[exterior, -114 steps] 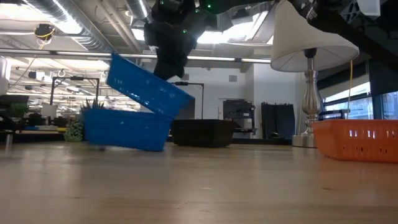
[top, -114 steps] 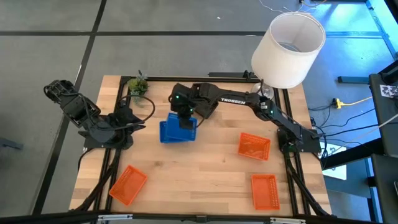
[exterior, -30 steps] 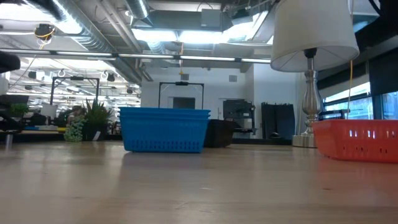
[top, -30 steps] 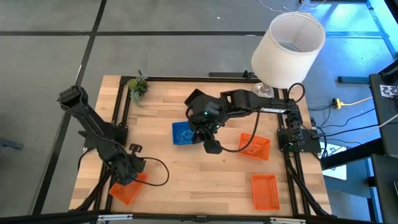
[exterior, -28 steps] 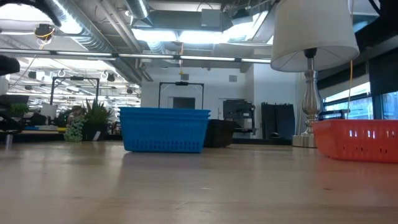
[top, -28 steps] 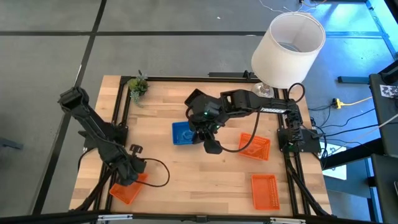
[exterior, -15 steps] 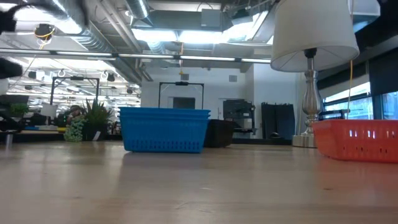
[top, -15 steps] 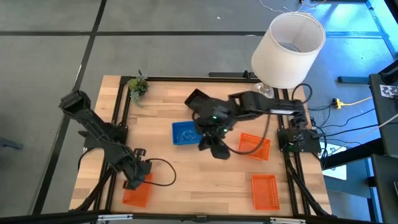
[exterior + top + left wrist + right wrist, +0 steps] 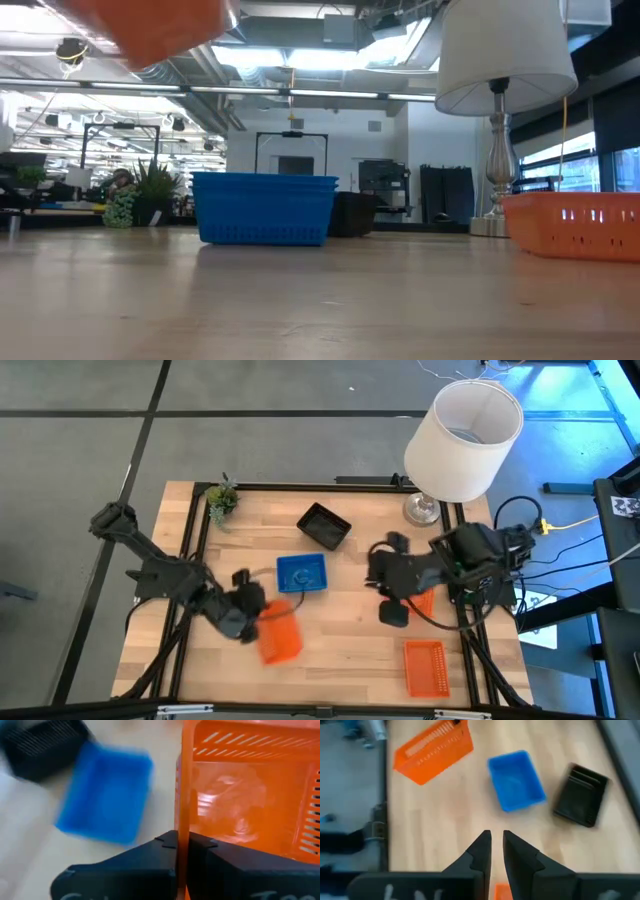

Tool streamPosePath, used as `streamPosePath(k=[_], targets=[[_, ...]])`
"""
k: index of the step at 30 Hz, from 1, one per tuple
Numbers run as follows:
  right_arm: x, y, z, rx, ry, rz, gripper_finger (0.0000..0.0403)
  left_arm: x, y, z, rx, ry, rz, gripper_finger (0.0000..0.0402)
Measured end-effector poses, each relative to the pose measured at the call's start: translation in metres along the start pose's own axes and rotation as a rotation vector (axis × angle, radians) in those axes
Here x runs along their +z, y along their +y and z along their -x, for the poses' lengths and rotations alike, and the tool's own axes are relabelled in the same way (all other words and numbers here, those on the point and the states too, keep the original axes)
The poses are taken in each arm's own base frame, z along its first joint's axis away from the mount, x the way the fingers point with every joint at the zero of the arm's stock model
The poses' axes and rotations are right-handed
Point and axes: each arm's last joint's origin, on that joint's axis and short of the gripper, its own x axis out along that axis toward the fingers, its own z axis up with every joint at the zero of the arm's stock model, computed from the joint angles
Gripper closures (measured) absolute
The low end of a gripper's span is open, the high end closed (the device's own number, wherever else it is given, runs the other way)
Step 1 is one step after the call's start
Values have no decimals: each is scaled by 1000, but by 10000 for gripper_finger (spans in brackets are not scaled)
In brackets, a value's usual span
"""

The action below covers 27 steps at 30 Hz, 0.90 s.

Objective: Stack baskets by color
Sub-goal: Stack the bottom left orange bin on the top orange bin

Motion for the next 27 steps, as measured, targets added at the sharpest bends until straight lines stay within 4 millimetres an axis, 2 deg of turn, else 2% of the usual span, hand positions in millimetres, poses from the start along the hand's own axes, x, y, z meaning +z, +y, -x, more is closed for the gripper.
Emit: streamPosePath(k=[3, 7, 12, 20, 27], targets=[[-8, 9, 7, -43, -60, -17, 354, 35, 5, -7, 114, -162, 91, 401], [-15, 14, 16, -118, -117, -68, 354, 74, 14, -17, 252, -313, 112, 401], [-15, 17, 15, -142, -150, -110, 354, 107, 16, -37, 372, -376, 51, 401], [-8, 16, -2, -207, -139, -92, 354, 140, 0, -60, 510, -403, -47, 401], [-3, 17, -19, -239, -108, -78, 354, 157, -11, -62, 560, -418, -110, 401]])
